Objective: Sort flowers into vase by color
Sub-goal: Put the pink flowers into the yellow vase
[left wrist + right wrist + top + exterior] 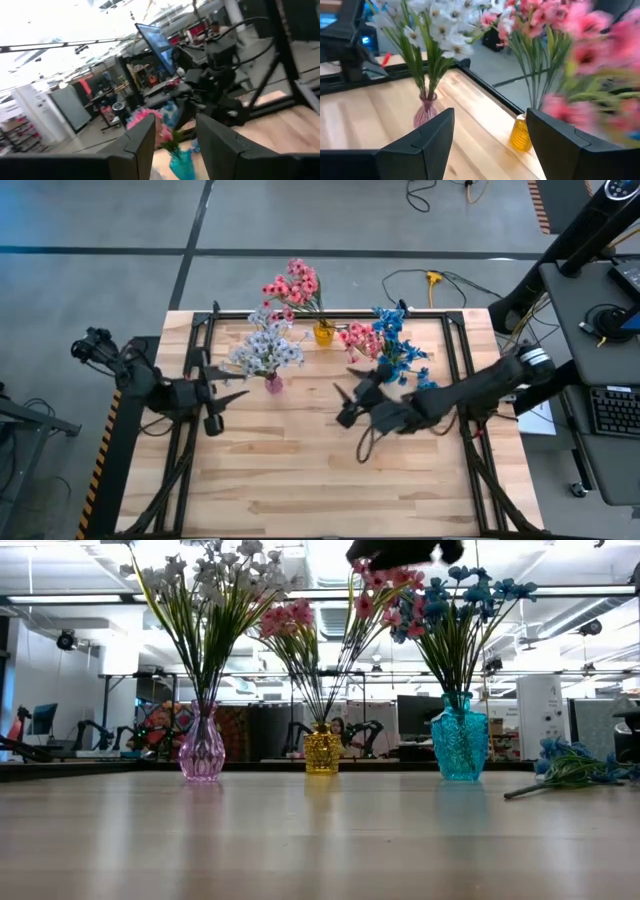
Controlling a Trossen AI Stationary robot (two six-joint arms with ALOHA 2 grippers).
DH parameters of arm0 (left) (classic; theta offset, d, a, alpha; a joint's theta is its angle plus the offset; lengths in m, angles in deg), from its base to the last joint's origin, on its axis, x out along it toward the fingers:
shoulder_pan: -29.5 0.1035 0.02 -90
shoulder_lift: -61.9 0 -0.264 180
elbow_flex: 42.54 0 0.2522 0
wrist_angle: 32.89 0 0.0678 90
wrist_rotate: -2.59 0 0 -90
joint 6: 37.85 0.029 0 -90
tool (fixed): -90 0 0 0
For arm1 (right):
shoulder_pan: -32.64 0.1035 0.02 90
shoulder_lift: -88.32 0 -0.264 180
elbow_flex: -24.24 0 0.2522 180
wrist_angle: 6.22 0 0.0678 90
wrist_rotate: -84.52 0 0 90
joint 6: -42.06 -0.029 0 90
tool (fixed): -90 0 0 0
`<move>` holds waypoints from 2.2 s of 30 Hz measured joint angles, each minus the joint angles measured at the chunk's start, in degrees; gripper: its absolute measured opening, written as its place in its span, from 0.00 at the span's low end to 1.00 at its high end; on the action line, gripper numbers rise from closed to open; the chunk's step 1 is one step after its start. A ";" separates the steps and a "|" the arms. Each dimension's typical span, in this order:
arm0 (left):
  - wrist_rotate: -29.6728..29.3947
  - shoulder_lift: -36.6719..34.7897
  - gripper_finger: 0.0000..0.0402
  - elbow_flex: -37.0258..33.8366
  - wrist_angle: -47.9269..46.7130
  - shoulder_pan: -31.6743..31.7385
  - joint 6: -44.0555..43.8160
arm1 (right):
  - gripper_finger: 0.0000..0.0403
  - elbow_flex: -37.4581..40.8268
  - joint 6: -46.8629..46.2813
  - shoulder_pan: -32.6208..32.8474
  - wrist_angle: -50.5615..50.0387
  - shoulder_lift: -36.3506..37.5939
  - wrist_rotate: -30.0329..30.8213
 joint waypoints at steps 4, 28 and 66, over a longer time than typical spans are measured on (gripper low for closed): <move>3.15 6.68 0.28 8.42 -7.63 4.59 -2.01 | 0.58 0.27 0.48 0.48 -7.20 7.48 -2.83; 39.36 50.45 0.20 61.44 -56.45 42.59 -1.55 | 0.59 0.57 18.25 -1.28 -9.39 23.36 -3.56; 36.44 64.10 0.74 65.62 -50.23 47.88 -6.47 | 0.59 0.57 22.25 -1.30 -12.19 23.65 -3.54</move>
